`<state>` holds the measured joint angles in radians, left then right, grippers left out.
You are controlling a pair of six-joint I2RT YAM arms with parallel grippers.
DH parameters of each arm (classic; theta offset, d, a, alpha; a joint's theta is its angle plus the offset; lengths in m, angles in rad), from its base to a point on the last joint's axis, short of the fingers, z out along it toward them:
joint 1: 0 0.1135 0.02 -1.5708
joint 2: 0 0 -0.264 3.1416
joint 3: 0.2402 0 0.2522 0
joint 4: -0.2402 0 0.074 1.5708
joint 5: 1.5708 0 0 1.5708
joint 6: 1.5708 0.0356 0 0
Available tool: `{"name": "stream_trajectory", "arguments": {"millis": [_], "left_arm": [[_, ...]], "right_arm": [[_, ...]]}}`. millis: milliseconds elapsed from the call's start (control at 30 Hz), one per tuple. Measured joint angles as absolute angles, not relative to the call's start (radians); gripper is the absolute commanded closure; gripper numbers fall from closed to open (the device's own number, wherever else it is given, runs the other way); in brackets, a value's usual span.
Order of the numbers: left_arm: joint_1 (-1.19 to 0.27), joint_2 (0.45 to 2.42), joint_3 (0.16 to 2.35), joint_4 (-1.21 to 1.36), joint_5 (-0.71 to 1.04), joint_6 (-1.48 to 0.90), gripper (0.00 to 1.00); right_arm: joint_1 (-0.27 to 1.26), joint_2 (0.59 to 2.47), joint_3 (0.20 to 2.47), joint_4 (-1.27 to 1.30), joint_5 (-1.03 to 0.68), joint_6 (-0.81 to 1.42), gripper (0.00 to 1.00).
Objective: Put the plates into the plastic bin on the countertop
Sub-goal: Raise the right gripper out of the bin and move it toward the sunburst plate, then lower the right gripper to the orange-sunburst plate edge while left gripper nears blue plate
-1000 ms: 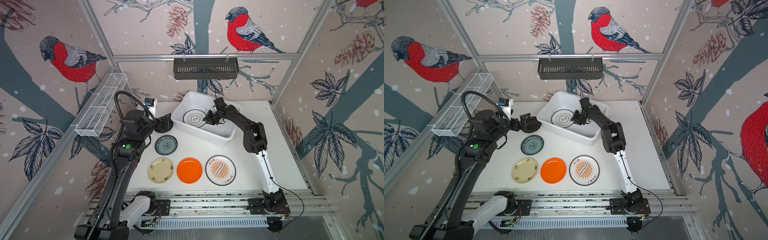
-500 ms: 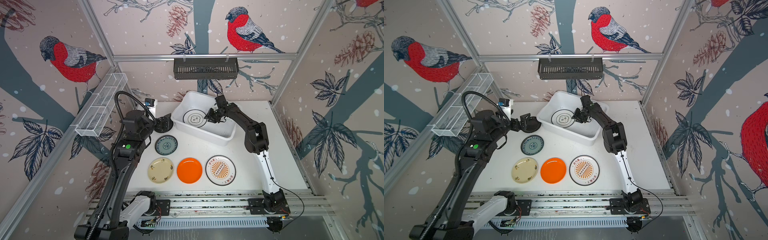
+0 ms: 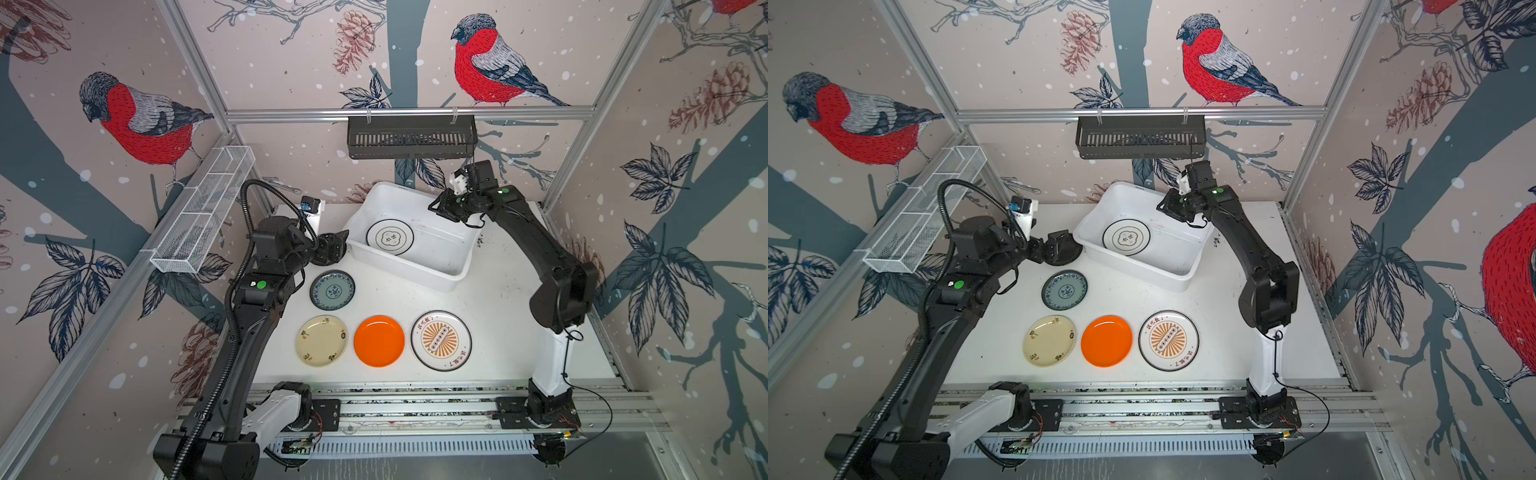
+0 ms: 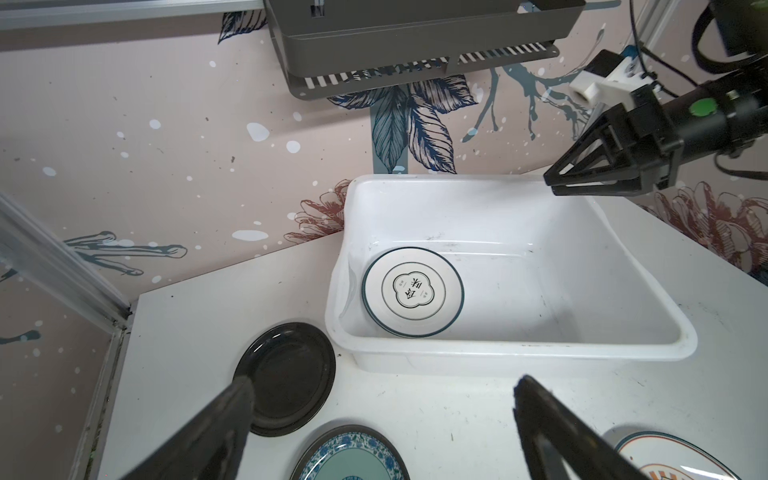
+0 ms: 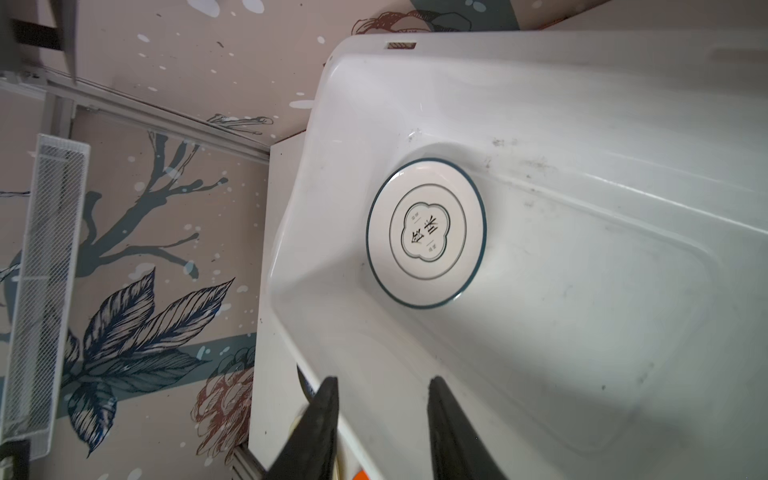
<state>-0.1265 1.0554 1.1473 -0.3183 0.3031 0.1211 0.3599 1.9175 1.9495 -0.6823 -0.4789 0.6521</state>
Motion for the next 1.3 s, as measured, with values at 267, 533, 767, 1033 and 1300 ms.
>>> {"name": "stream_trajectory", "arguments": {"millis": [267,533,767,1033,1300], "left_arm": [[-0.131,1.082,1.16,-0.319,0.414,0.165,0.03],[-0.151,1.096,1.159,-0.319,0.47,0.169,0.03],[-0.186,1.089,1.15,-0.314,0.467,0.182,0.03],[-0.218,1.076,1.14,-0.3,0.443,0.199,0.03],[-0.224,1.067,1.133,-0.3,0.439,0.199,0.03]], "right_arm": [[0.34,1.425,1.37,-0.572,-0.582,0.604,0.6],[0.325,0.985,0.905,-0.516,-0.584,0.69,0.57],[0.319,0.715,0.606,-0.527,-0.501,0.829,0.58],[0.318,0.454,0.307,-0.546,-0.456,1.002,0.58],[0.32,0.497,0.212,-0.52,-0.484,1.028,0.57]]}}
